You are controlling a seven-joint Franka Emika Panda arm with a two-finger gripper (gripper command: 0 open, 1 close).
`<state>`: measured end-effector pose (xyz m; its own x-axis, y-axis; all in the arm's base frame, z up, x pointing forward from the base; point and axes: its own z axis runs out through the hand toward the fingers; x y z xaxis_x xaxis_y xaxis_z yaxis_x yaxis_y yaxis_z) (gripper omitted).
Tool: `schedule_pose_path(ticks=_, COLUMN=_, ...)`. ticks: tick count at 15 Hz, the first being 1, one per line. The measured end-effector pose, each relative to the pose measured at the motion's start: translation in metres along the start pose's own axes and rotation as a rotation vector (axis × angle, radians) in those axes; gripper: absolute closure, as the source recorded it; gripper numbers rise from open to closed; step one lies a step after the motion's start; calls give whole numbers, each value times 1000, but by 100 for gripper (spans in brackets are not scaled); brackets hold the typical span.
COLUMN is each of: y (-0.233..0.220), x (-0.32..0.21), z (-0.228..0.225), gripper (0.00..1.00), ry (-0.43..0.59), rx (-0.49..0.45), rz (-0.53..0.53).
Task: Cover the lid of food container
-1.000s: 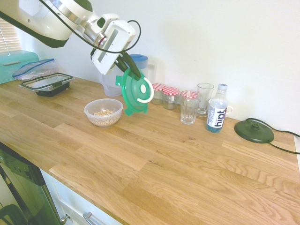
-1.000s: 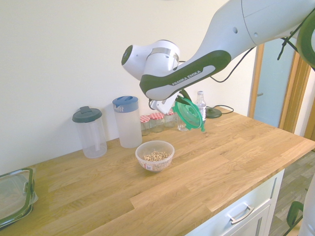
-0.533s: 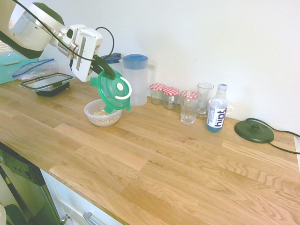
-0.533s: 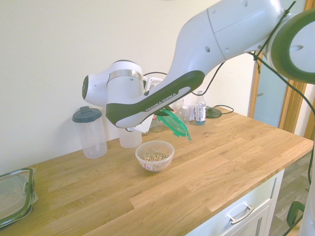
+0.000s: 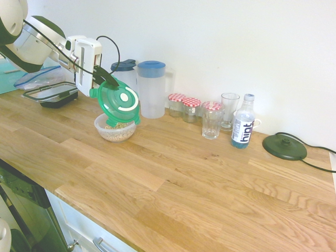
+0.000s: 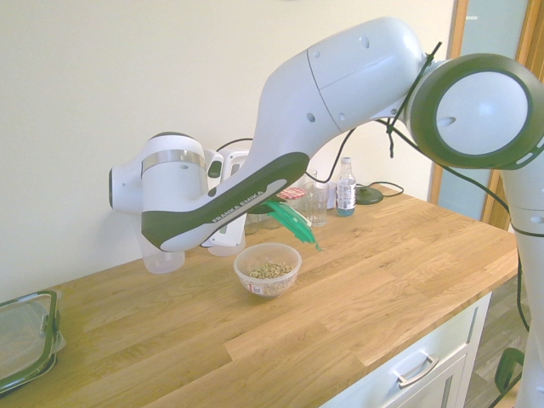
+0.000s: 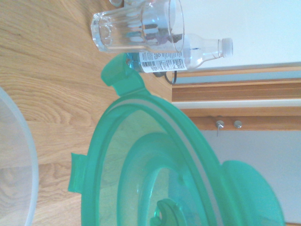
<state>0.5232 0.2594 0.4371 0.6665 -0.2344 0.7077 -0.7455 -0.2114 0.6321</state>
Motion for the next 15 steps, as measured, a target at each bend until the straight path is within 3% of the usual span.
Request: schedule_pose_path(ticks=15, y=-47, x=-26, z=-17, gripper=100, ry=87, rx=-55, rz=-18)
